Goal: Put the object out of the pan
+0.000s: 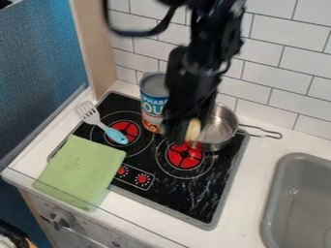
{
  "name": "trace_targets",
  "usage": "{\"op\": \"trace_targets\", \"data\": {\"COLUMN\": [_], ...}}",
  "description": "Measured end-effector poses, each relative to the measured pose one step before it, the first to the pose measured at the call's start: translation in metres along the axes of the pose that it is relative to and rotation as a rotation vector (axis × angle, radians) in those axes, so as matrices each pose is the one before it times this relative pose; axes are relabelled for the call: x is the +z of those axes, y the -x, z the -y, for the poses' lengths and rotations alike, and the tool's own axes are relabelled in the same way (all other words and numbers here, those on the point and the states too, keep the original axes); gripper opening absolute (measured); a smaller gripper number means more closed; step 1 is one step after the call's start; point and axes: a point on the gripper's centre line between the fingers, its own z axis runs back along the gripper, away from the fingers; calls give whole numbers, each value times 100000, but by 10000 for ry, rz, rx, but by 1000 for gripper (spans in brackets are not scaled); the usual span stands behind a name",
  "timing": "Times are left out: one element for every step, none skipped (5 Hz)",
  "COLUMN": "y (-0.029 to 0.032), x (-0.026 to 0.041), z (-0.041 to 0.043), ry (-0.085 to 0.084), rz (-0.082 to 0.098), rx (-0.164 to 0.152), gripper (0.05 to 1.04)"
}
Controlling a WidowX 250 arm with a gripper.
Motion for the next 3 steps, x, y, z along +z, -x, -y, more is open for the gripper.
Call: {"op": "trace_targets", "data": {"y": [-49, -520, -74], "x": [-1141, -1507, -2052], "z": [-2446, -1528, 802], "ry": [428, 110, 237], "rz": [-179, -84, 149], "rx": [64, 605, -278], "gripper": [654, 654, 654]}}
